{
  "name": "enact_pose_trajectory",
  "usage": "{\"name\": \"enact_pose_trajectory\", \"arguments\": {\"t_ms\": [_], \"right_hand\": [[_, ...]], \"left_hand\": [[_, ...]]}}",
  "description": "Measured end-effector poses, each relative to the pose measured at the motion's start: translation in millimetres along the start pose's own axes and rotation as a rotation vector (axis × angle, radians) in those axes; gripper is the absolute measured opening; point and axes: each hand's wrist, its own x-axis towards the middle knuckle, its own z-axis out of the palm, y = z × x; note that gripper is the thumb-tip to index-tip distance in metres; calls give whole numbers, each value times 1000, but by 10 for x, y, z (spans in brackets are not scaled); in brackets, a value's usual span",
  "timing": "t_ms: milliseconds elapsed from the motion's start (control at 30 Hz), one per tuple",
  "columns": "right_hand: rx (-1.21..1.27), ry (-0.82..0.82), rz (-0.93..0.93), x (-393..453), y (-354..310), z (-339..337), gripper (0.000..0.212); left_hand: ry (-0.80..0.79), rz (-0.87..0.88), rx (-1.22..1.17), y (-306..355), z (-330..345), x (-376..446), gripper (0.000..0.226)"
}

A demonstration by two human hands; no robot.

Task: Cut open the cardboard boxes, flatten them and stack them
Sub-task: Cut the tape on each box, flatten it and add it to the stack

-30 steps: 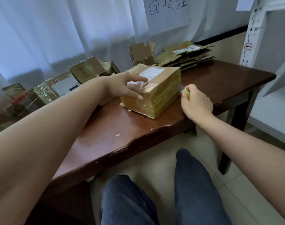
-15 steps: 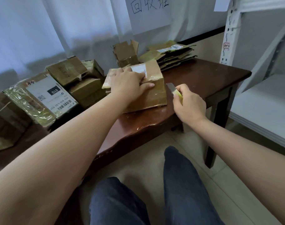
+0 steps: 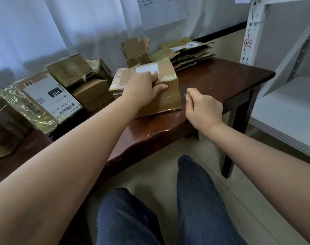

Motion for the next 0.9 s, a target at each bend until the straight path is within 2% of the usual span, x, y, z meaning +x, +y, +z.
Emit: {"name": "enact_pose_trajectory", "arguments": {"t_ms": [333,500,600,633,700,767,833,900], "right_hand": [[-93,-89,-65,-60,68,-76,31],[-92,-129,-54,-7,58,-170,29],[-162,-224,-61,-109,134,-182,27],[-155,-223,-32,-165,159,-187,28],[-71,-154,69,-173,194,-228,29],[-1,-79,168,-63,238,-276,27],[46,-66,191,46,274,-313,22],[122,-51,162,109,289,-313,17]], "left_hand": [[-37,-34,-4,56,-82,1,47],[-47,-185,-56,302,-114,82,71],[-71,-314,-54,434,-118,109,91],[-61,-351,-55,469,-105,125,94],[-34,-406,-52,511,-87,138,85],[-31,-349,-64,489,-82,140,70],[-56,-182,-125,378,-133,105,52],[-153,-25,-186,201,-259,-16,54]]}}
